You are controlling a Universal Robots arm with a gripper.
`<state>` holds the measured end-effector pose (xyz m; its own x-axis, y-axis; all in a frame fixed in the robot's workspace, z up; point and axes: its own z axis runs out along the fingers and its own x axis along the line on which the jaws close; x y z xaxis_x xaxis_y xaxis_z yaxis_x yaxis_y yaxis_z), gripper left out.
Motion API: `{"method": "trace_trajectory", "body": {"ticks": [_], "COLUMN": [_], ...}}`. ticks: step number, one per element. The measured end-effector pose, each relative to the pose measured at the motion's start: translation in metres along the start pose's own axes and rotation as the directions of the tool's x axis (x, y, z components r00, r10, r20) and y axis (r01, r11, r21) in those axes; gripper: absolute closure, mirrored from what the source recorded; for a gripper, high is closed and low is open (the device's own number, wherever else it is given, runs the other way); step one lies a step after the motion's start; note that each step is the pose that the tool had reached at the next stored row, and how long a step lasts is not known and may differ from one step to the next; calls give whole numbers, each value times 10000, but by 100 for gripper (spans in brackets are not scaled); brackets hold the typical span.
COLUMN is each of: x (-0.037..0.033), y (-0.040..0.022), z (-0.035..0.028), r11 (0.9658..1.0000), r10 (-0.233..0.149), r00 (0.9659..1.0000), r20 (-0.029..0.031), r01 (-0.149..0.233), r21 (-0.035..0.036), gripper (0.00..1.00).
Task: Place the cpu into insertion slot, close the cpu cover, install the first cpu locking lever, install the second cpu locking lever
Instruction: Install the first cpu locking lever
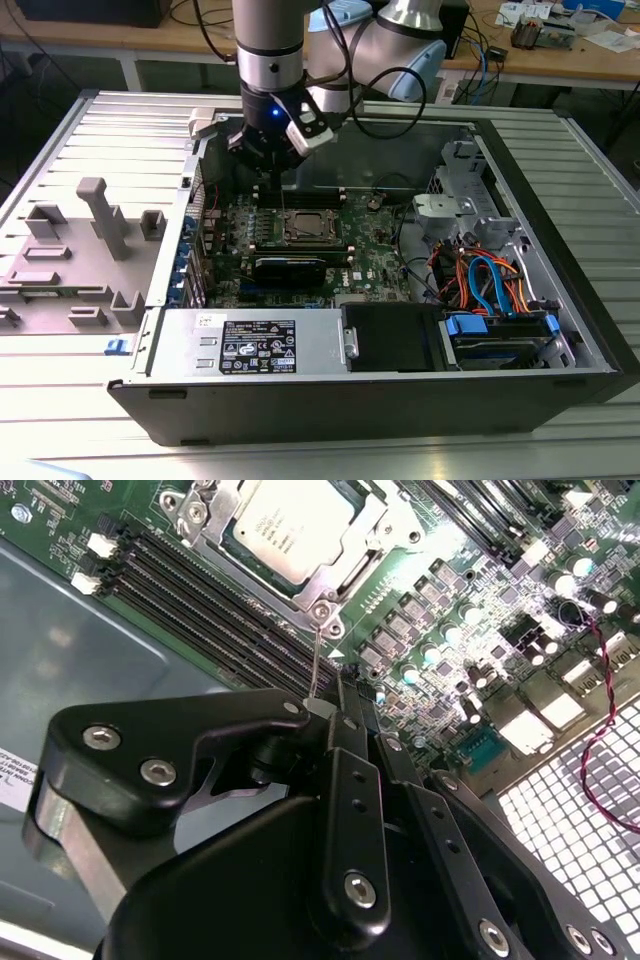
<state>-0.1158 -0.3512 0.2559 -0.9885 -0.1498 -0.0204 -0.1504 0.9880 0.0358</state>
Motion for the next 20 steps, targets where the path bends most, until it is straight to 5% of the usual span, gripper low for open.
{"method": "trace_trajectory", "body": {"ticks": [20], "x": [-51], "y": [-8], "z": [16], "r11": [10000], "r10": [0], "r00": [10000], "r20": [0], "r01": [0], "r21": [0], "gripper": [89]}}
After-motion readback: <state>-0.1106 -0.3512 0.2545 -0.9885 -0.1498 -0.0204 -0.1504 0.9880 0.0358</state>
